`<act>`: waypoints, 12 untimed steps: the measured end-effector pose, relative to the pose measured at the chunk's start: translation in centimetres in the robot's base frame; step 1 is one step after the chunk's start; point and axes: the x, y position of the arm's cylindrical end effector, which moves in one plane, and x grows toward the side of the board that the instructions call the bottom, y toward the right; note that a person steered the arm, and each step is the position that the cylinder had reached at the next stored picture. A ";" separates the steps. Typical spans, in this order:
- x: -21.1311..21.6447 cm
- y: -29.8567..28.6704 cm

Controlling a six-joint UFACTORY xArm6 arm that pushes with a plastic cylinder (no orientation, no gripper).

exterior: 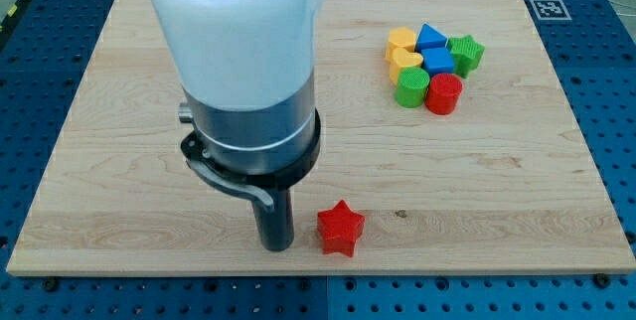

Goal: Place the red star to the bottom of the red circle

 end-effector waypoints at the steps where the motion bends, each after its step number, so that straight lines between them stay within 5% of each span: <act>1: 1.6 1.5; 10: -2.2 11.2; 12: -4.4 8.6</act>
